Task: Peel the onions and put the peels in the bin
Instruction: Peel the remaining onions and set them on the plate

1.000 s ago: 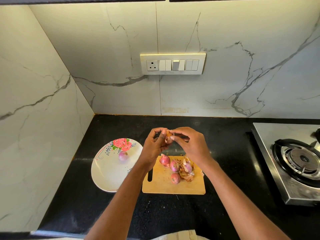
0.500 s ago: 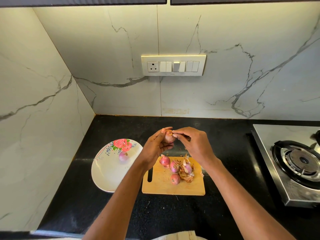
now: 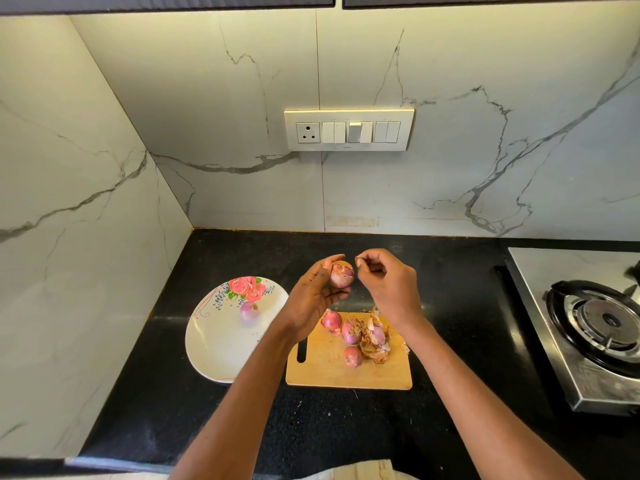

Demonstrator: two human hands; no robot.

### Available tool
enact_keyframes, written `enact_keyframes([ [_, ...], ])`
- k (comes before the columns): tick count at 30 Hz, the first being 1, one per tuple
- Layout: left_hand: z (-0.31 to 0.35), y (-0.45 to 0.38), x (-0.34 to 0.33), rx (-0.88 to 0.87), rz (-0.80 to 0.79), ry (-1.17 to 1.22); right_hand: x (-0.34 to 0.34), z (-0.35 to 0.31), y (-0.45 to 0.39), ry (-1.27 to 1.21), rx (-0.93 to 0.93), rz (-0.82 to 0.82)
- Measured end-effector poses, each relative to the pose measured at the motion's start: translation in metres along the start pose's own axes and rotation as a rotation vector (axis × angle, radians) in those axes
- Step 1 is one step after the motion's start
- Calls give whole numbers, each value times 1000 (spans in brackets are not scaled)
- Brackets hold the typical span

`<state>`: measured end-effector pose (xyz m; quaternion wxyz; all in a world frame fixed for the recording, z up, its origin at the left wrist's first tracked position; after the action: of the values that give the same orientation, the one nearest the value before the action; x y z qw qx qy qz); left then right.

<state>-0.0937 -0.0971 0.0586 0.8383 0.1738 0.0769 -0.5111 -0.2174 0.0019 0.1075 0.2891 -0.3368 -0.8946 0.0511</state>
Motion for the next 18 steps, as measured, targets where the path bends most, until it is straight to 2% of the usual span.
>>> enact_keyframes([
  [2,0,1,4,1,12,26,3,14,-1,-85,-125,10],
  [5,-2,1,10,6,30,37,1,24,-2,-143,-188,-64],
  [9,2,0,10,-14,62,-28,-7,23,-1,-29,-172,-196],
  [15,3,0,14,-33,123,-98,-12,6,3,-126,-91,-211],
  [18,6,0,7,-51,121,-138,-11,5,5,-133,-73,-145],
])
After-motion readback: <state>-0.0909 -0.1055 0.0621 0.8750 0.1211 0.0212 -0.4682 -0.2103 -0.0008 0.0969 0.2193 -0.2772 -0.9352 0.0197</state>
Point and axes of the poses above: each hand's wrist, its own y-axis away from the middle knuckle, its own x-axis out of the back of the hand, z = x × y, the point moved 8 cm from there along -y, towards the middle knuckle, and after that the axes turned 9 degrees about -z, right-handed, at the moved point
